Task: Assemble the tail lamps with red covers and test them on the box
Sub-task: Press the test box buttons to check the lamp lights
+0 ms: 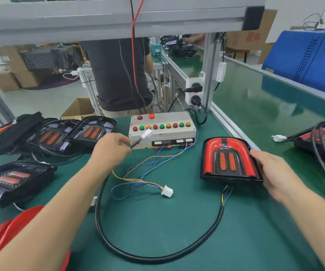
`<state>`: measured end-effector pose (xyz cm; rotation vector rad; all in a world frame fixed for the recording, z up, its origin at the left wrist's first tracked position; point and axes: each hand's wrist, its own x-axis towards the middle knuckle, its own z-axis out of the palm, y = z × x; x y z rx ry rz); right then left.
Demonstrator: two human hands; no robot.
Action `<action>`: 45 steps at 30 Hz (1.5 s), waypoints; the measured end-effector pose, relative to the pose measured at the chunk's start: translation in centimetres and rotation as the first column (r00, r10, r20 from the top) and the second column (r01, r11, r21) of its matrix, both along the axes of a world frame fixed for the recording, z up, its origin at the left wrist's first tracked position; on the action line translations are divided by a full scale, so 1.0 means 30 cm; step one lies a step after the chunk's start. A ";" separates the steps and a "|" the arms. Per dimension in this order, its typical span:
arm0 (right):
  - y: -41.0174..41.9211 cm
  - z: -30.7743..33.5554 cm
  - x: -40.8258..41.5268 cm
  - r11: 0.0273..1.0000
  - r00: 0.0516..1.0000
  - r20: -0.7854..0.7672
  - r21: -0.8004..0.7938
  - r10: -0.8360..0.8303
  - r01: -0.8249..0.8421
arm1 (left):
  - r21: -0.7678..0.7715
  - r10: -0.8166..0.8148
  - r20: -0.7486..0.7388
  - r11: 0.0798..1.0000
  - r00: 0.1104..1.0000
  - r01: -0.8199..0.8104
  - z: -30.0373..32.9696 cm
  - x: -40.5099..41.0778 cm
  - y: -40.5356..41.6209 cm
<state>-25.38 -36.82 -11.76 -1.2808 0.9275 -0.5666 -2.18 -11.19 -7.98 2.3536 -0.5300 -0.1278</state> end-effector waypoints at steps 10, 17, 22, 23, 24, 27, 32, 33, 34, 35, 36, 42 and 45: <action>0.171 0.109 0.022 0.732 0.999 0.034 -0.682 0.039 -0.006 | -0.409 -0.032 0.672 0.817 0.740 0.407 0.168 -0.221 -0.037; 0.417 0.174 0.088 0.608 0.720 0.298 -0.765 0.626 -0.213 | -0.312 -0.251 0.653 0.770 0.714 0.556 0.054 -0.347 -0.097; 0.397 0.166 0.101 0.623 0.727 0.295 -0.749 0.620 -0.228 | -0.595 -0.204 0.401 0.684 0.893 0.423 0.099 -0.268 -0.050; 0.383 0.162 0.101 0.611 0.746 0.266 -0.758 0.611 -0.229 | -0.663 -0.106 0.348 0.674 0.931 0.325 0.113 -0.222 -0.028; 0.369 0.157 0.100 0.603 0.764 0.247 -0.766 0.597 -0.224 | -0.700 -0.010 0.322 0.671 0.947 0.245 0.127 -0.178 0.000; 0.335 0.142 0.096 0.605 0.792 0.230 -0.768 0.566 -0.210 | -0.641 0.098 0.401 0.740 0.911 0.202 0.129 -0.107 0.078; 0.326 0.107 0.112 0.516 0.832 0.058 -0.807 0.552 -0.287 | 0.061 -0.539 0.546 0.789 0.641 0.611 0.014 -0.169 0.071; 0.332 0.102 0.115 0.505 0.830 0.021 -0.802 0.558 -0.319 | 0.196 -0.630 0.500 0.751 0.594 0.631 -0.019 -0.183 0.053; 0.337 0.098 0.117 0.492 0.826 -0.010 -0.799 0.564 -0.345 | 0.311 -0.697 0.451 0.708 0.558 0.633 -0.052 -0.196 0.035; 0.338 0.094 0.119 0.484 0.823 -0.037 -0.793 0.567 -0.369 | 0.409 -0.742 0.410 0.669 0.530 0.620 -0.083 -0.203 0.017; 0.336 0.091 0.119 0.486 0.823 -0.061 -0.781 0.565 -0.392 | 0.490 -0.768 0.371 0.639 0.522 0.592 -0.106 -0.206 0.001; 0.300 0.092 0.131 0.447 0.811 -0.223 -0.740 0.541 -0.502 | 0.245 -0.635 0.313 0.772 0.706 0.586 -0.121 -0.187 -0.016; 0.285 0.106 0.145 0.440 0.775 -0.279 -0.693 0.568 -0.572 | -0.308 -0.410 0.066 0.859 0.910 0.409 -0.097 -0.176 -0.017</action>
